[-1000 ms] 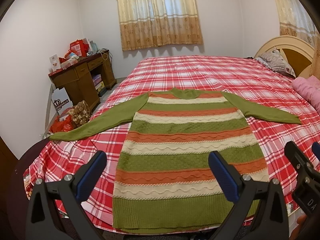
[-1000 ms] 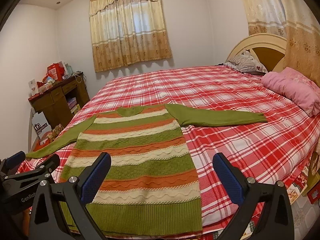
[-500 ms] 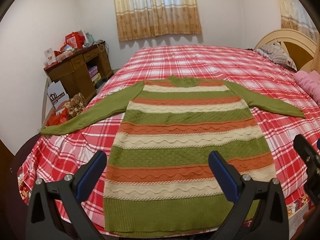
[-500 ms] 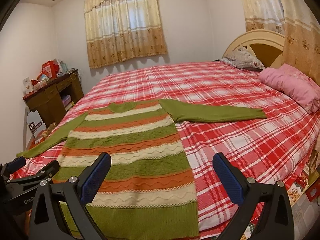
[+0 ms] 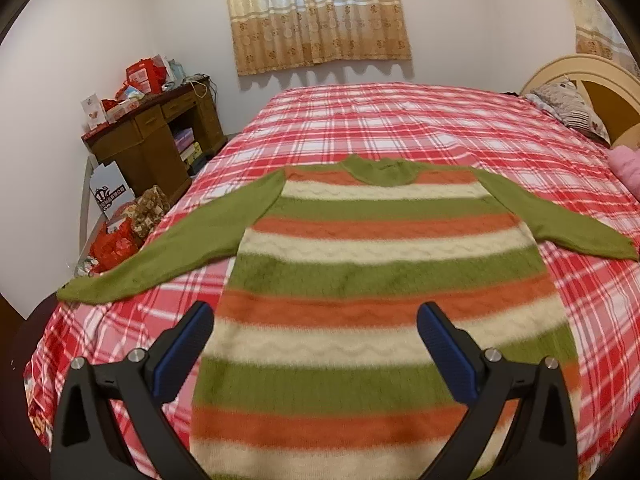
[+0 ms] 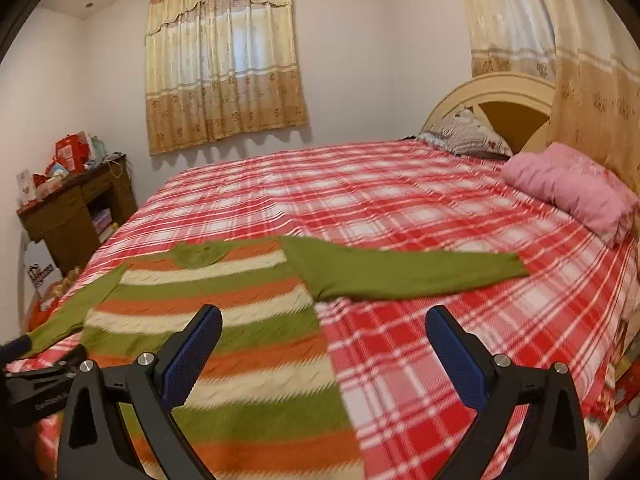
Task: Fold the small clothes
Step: 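Move the right tool to the sweater sleeve cuff and grasp it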
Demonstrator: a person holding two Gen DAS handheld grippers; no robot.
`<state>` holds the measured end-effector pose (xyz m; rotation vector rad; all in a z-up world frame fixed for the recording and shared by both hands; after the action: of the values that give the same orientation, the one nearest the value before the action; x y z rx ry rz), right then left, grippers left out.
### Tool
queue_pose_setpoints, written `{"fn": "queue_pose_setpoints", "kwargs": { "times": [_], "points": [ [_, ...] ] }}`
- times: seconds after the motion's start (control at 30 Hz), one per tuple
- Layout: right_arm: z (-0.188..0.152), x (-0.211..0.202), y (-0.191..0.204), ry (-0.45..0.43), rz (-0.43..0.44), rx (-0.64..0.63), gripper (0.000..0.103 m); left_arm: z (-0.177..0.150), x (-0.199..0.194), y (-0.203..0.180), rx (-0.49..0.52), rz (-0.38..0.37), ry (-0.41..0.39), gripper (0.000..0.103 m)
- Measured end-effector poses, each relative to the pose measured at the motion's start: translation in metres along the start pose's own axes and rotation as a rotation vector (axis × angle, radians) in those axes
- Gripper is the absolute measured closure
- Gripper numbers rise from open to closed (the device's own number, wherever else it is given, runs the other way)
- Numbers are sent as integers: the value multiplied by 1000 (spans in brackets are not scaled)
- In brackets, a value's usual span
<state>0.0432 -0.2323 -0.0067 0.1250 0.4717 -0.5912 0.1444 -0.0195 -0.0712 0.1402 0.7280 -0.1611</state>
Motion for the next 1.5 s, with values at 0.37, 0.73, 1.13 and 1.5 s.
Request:
{"fn": "queue_pose_setpoints", "kwargs": {
  "times": [0.37, 0.73, 1.13, 1.5],
  "points": [
    [11, 67, -50, 71, -110, 59, 1, 35, 56, 10, 1, 44, 3, 0],
    [11, 119, -220, 167, -204, 494, 4, 35, 114, 41, -56, 48, -1, 0],
    [-4, 223, -315, 314, -301, 633, 36, 10, 143, 48, -143, 16, 81, 0],
    [0, 259, -280, 354, -362, 317, 82, 11, 153, 49, -144, -3, 102, 0]
  ]
}}
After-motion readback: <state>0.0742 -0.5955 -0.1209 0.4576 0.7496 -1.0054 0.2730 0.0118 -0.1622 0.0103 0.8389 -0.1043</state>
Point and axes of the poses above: each gripper's, at about its wrist camera, not at the fingertips, and x roughly the way its jaws point, y to its left, z to its top, the point moved 3 cm from there along x, roughly the way its jaws point, and after that the axes turned 4 degrees about -z, right-handed, at the moved point
